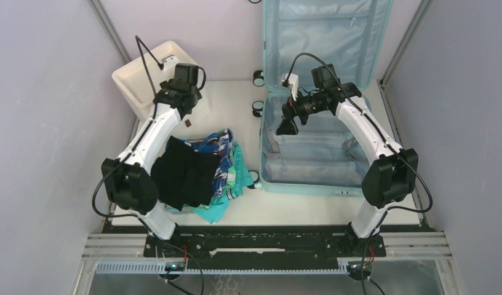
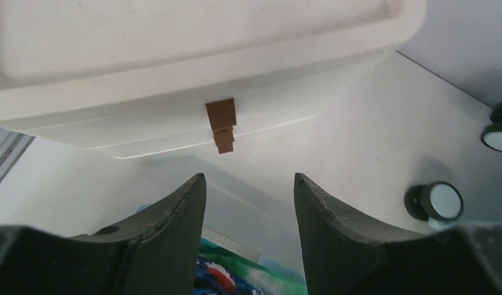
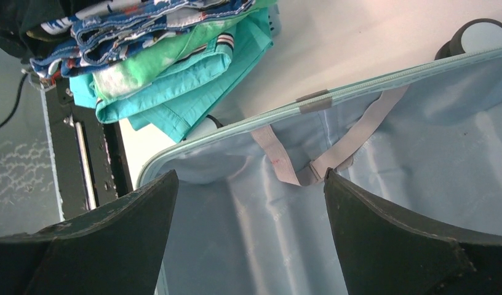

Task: Open, take out, and arrange the luggage

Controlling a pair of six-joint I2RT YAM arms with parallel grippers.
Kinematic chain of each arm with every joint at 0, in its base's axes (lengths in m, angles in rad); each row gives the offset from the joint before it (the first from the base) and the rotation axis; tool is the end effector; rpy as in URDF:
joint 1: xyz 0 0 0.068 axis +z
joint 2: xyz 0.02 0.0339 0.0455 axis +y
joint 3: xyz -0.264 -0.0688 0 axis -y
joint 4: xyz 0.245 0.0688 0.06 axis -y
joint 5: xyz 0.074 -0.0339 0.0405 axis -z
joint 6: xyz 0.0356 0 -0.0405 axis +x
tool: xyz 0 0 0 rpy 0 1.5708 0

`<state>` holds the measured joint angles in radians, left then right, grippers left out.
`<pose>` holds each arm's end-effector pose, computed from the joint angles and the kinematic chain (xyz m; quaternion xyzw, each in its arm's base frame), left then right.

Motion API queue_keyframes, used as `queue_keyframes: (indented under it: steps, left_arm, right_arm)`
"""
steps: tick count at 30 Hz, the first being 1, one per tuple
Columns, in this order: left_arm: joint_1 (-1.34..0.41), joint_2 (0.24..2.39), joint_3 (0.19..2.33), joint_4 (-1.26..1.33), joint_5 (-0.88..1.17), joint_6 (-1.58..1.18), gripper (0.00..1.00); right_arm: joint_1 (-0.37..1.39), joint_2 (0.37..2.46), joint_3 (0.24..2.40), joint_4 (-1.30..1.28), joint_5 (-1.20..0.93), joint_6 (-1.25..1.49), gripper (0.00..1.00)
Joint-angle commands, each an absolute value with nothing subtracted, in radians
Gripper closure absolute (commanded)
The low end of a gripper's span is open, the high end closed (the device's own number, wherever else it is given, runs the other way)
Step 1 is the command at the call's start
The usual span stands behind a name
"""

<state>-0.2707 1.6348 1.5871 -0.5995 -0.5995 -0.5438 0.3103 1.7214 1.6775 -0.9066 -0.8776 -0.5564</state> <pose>0.3590 -0.0788 0.3629 -0.2468 0.8295 0.0741 0.4956 0.3375 0.1370 0.3450 -0.4797 0.7279 0.3676 0.3239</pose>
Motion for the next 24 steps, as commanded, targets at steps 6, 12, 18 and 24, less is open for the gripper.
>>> queue_keyframes:
  steps: [6,12,18,24]
  left_arm:
    - [-0.271,1.709,1.687,-0.733,-0.797,-0.668,0.42]
    - [-0.272,1.761,1.7,-0.692,-0.838,-0.657,0.43]
    - [-0.251,1.802,1.727,-0.664,-0.83,-0.637,0.49]
    - [-0.237,1.837,1.778,-0.661,-0.824,-0.624,0.51]
  right_arm:
    - [0.229,1.773,1.726,-0.829,-0.963,-0.486,0.06]
    - [0.201,1.833,1.755,-0.838,-0.985,-0.519,0.08]
    - [0.186,1.875,1.799,-0.83,-1.008,-0.514,0.09]
    - [0.18,1.886,1.803,-0.827,-1.017,-0.511,0.09]
